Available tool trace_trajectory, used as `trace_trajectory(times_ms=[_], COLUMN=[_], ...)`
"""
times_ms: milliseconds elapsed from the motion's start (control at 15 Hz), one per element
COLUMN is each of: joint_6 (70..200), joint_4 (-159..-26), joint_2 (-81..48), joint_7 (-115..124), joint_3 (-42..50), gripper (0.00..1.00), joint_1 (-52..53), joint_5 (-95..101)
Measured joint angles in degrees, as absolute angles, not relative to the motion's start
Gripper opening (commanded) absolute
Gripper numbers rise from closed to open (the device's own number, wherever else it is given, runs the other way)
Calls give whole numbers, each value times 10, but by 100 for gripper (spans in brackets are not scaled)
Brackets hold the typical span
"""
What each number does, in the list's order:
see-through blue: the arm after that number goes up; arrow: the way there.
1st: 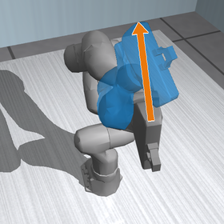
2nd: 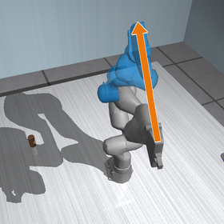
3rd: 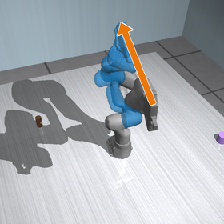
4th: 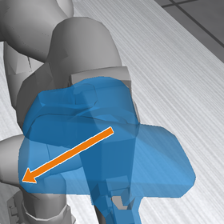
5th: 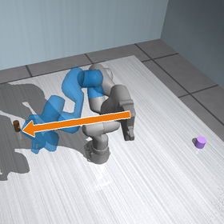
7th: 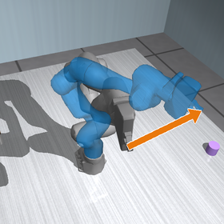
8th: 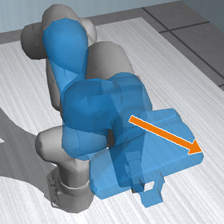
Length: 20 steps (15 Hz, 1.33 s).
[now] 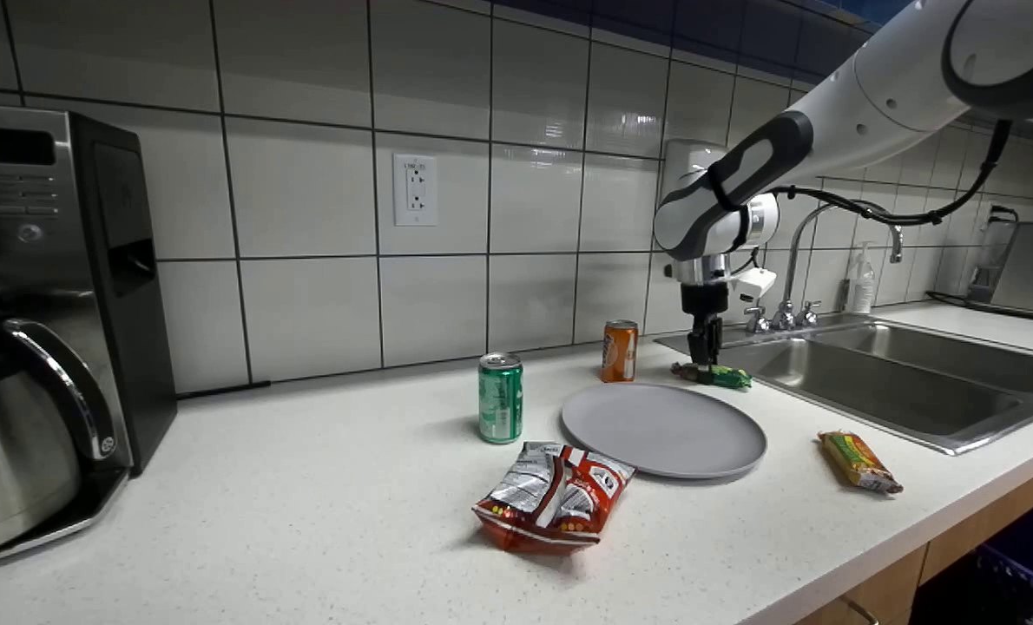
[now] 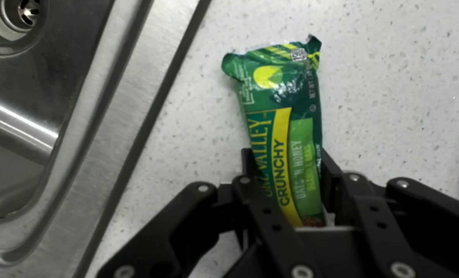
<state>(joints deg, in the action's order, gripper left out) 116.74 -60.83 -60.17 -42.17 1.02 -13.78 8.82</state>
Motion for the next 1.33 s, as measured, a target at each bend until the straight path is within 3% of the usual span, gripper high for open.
trace_trajectory(times_ms=[667, 1333], joint_6=[1168, 1184], joint_4=[-629, -768], joint_2=[-578, -482], joint_7=[-422, -407], joint_3=[5, 3], gripper=[14, 14], joint_1=[-132, -103], joint_5=[88, 88])
